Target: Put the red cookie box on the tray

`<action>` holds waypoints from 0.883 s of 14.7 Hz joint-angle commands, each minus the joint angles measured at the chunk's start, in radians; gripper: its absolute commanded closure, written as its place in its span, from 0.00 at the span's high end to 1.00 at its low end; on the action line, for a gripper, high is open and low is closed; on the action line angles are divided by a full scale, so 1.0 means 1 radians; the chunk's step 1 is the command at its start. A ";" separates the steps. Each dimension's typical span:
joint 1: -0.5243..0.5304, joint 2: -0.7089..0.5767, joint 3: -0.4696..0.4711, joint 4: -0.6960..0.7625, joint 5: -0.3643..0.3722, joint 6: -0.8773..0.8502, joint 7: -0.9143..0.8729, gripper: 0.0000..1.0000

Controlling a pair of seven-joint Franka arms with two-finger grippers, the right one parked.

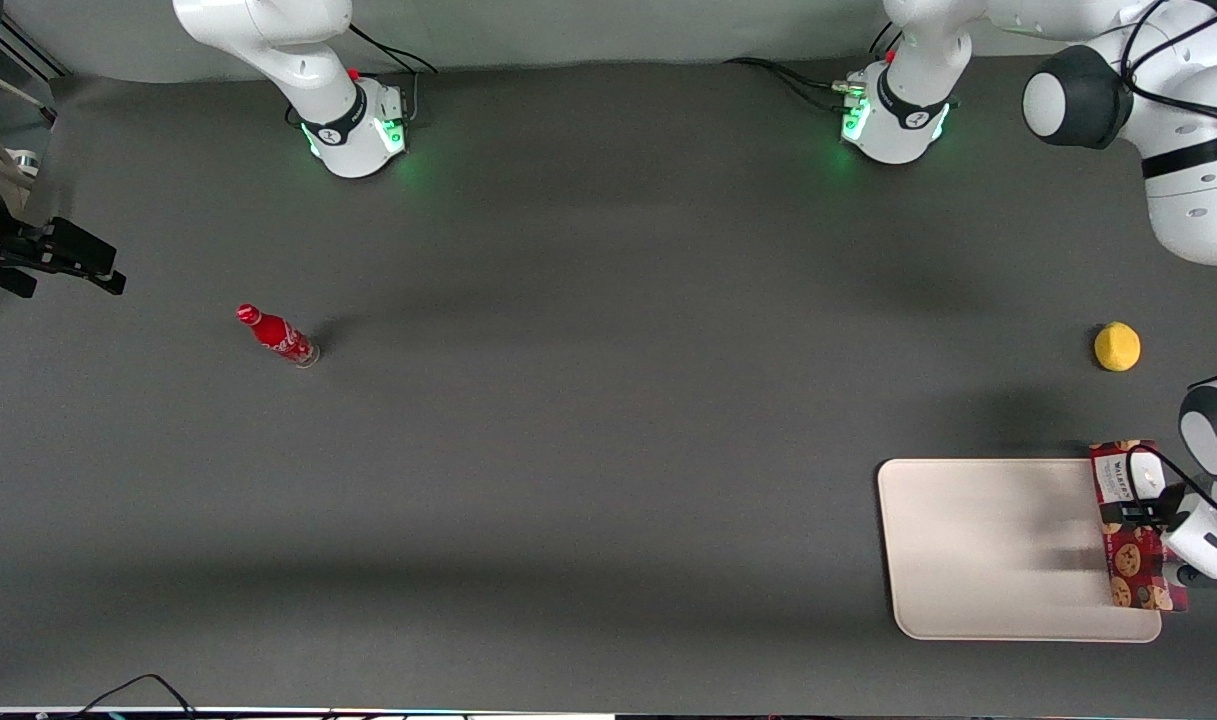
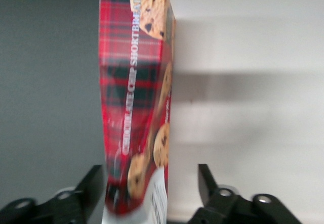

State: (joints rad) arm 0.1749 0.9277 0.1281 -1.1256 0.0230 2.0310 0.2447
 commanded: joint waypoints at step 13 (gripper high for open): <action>-0.216 -0.852 0.011 -0.427 -0.011 -0.603 -0.076 1.00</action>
State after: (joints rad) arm 0.0014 0.3409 0.1263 -1.2152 0.0186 1.3526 0.2195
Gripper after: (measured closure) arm 0.000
